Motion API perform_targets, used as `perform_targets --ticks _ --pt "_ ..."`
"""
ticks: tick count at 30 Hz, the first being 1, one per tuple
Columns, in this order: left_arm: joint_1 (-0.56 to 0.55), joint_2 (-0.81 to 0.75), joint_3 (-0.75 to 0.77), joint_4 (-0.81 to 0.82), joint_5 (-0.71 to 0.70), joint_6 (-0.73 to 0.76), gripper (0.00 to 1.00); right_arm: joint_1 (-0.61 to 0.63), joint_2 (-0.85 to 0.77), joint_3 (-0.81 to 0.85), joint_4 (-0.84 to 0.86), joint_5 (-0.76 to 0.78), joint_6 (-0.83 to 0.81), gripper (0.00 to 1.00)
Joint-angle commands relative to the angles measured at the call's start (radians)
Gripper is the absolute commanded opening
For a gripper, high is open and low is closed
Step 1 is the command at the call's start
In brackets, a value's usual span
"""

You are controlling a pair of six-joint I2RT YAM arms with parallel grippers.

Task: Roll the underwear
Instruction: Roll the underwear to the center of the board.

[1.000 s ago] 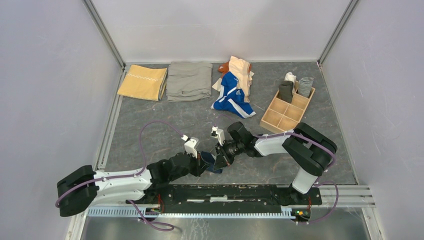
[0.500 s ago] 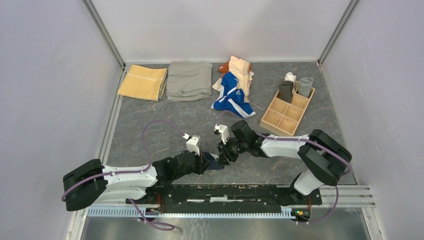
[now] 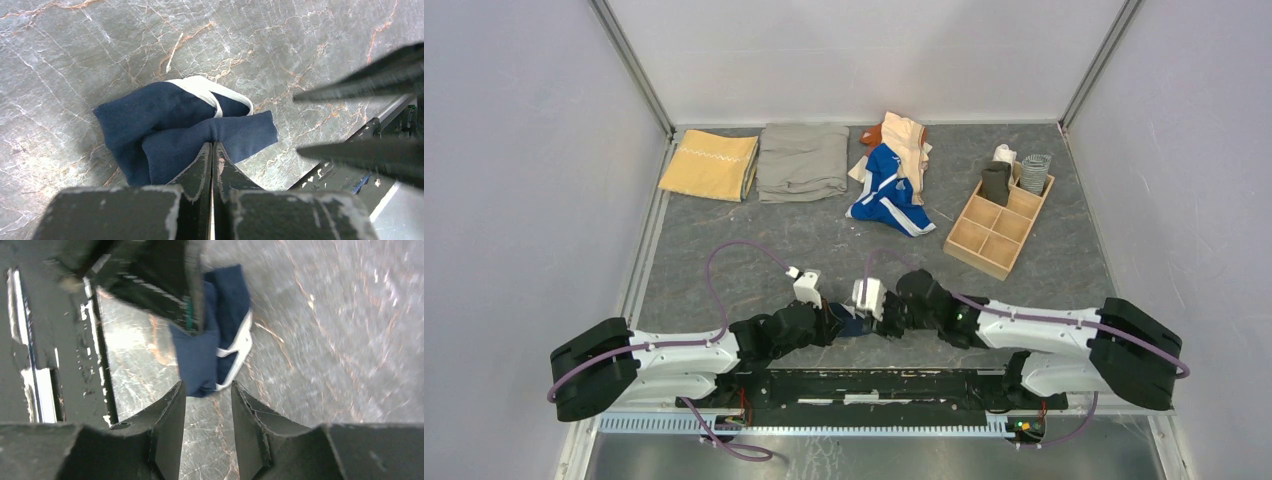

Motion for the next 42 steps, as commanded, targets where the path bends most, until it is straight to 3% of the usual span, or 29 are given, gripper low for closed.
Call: perform_targets --ticks 1,11,34,42 --pt "0.004 0.024 -0.005 -0.146 -0.063 -0.02 0.02 0.145 -0.084 -0.082 0.192 0.183 -0.327 0.45" --pt "0.006 0.019 -0.007 -0.141 -0.054 -0.009 0.02 0.286 -0.006 -0.094 0.248 0.251 -0.608 0.49" --pt "0.009 0.017 -0.014 -0.123 -0.039 0.001 0.02 0.339 0.222 -0.016 0.272 0.401 -0.672 0.5" --pt "0.012 -0.013 -0.025 -0.125 -0.04 0.004 0.02 0.34 0.279 -0.046 0.293 0.49 -0.67 0.44"
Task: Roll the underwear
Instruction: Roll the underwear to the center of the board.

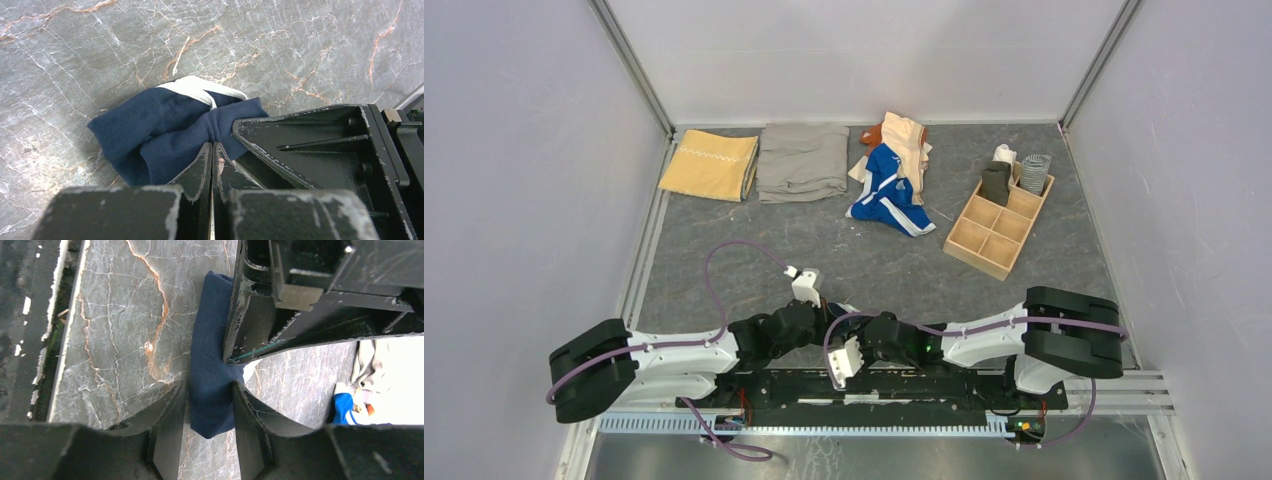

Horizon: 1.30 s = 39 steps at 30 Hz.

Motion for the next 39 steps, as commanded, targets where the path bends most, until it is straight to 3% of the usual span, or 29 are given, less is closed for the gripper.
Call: perform_targets --ticks 1,12,18,27,39 --pt "0.006 -0.013 -0.028 -0.114 -0.028 0.013 0.02 -0.001 0.033 -0.006 0.027 0.07 0.007 0.42" --pt "0.013 -0.07 -0.025 -0.141 -0.043 0.03 0.02 -0.001 0.046 0.019 -0.054 0.085 0.139 0.0" --pt "0.015 -0.213 -0.018 -0.207 -0.093 0.043 0.02 -0.002 0.032 0.077 -0.223 0.025 0.266 0.0" --pt "0.016 -0.385 0.0 -0.341 -0.156 0.048 0.02 -0.012 0.016 0.176 -0.422 -0.202 0.459 0.0" --pt "0.016 -0.554 -0.012 -0.441 -0.204 0.029 0.02 -0.218 0.108 0.282 -0.532 -0.616 0.684 0.0"
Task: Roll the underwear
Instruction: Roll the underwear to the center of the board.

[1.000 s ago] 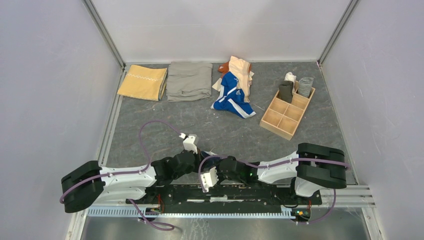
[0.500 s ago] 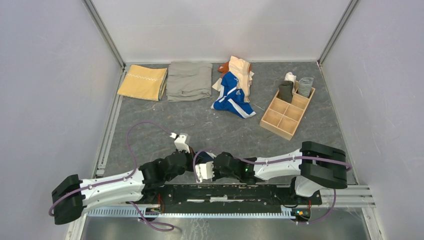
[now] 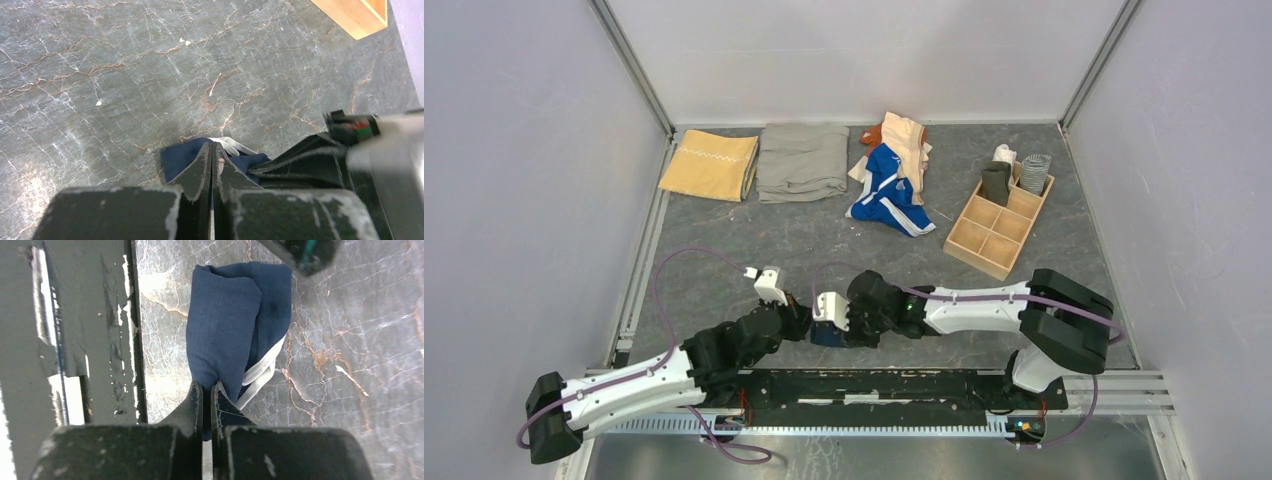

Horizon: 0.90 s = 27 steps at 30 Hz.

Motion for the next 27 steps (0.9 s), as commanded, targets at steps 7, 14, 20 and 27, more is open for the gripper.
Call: perform_targets --ticks 7,14,20,27 --pt "0.005 -0.017 0.001 0.034 0.02 0.087 0.02 -0.18 0.134 0.017 -0.008 -0.424 0.304 0.0" --pt "0.004 0.0 -0.02 0.132 0.108 0.141 0.02 -0.223 0.218 0.057 0.039 -0.517 0.423 0.0" --pt "0.005 0.1 -0.024 0.202 0.188 0.147 0.02 -0.242 0.274 0.096 0.04 -0.529 0.471 0.0" --pt "0.005 0.096 -0.033 0.216 0.192 0.132 0.02 -0.273 0.297 0.07 0.152 -0.528 0.58 0.0"
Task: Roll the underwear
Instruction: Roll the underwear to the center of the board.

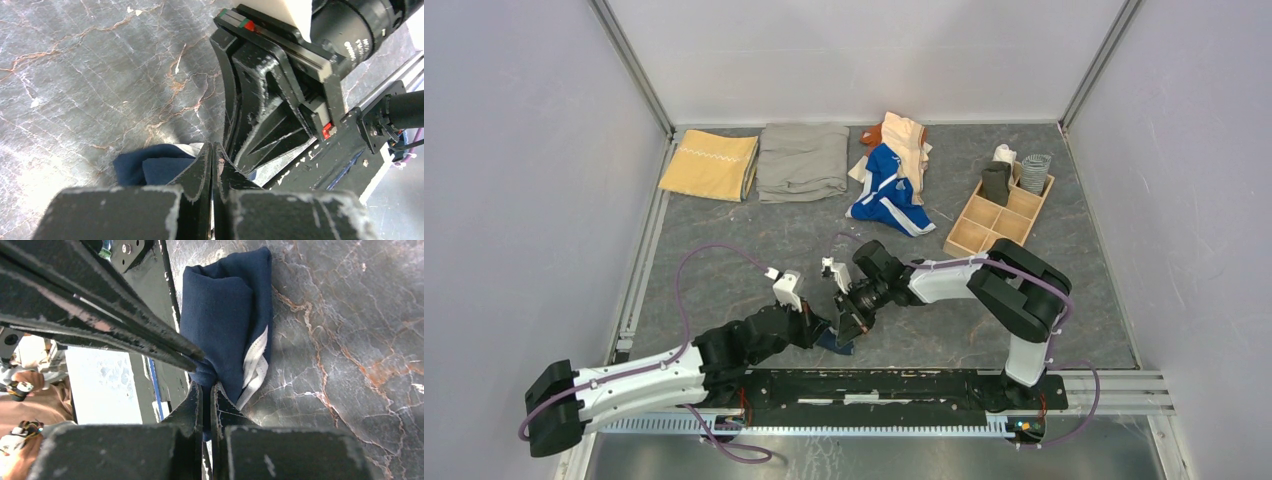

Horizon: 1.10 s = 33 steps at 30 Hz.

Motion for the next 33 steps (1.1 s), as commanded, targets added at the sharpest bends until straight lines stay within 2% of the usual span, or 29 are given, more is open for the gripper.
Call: perform_targets --ticks 1,18,26,33 --pt "0.005 -0.02 -0.007 0.065 0.013 0.041 0.02 -0.018 0.039 -0.034 0.079 0.053 0.104 0.0" --pt "0.005 -0.074 0.001 -0.083 -0.122 -0.089 0.02 -0.033 0.042 -0.179 0.424 0.157 0.421 0.01" --pt "0.004 -0.043 0.001 -0.09 -0.129 -0.109 0.02 -0.032 0.033 -0.21 0.477 0.198 0.471 0.02" --pt "0.004 -0.038 -0.012 -0.126 -0.164 -0.168 0.02 -0.033 0.032 -0.202 0.465 0.206 0.465 0.06"
